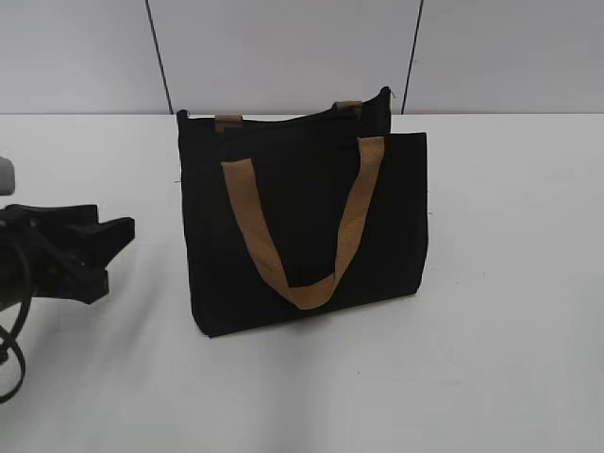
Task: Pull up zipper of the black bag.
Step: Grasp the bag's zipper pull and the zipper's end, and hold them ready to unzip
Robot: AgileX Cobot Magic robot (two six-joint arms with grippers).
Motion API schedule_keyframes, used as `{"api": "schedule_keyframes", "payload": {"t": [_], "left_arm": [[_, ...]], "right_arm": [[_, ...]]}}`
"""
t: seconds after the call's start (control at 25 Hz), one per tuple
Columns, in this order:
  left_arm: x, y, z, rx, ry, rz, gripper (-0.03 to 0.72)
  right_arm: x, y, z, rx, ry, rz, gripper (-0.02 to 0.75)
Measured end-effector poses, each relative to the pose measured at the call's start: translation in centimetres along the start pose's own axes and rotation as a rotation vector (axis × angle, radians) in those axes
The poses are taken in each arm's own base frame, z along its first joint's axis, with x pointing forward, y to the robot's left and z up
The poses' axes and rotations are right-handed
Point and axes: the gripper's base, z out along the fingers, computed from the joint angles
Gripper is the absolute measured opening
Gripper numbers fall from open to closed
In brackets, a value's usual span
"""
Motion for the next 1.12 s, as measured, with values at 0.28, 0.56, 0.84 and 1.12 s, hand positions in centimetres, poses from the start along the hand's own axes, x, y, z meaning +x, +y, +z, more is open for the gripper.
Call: {"api": "schedule_keyframes", "payload": {"t": [0.28,0.56,0.84,1.12], "left_arm": [[2.8,-0.8,2.5,0.085,0.009,0.003,0.384],[3.0,-1.4,5.0,0.193,0.009,0.063,0.388],[3.3,-1.4,7.2,0.227,0.014,0.073,0.457],[3.0,-1.2,9.0,0.23,-0.007,0.083,0.464]], "right_arm": [[0.0,0.0,0.0,0.0,0.0,0.0,0.484],[0.0,0.0,0.0,0.0,0.0,0.0,0.484],[0.0,0.0,0.0,0.0,0.0,0.0,0.484],[0.0,0.0,0.0,0.0,0.0,0.0,0.484]]}}
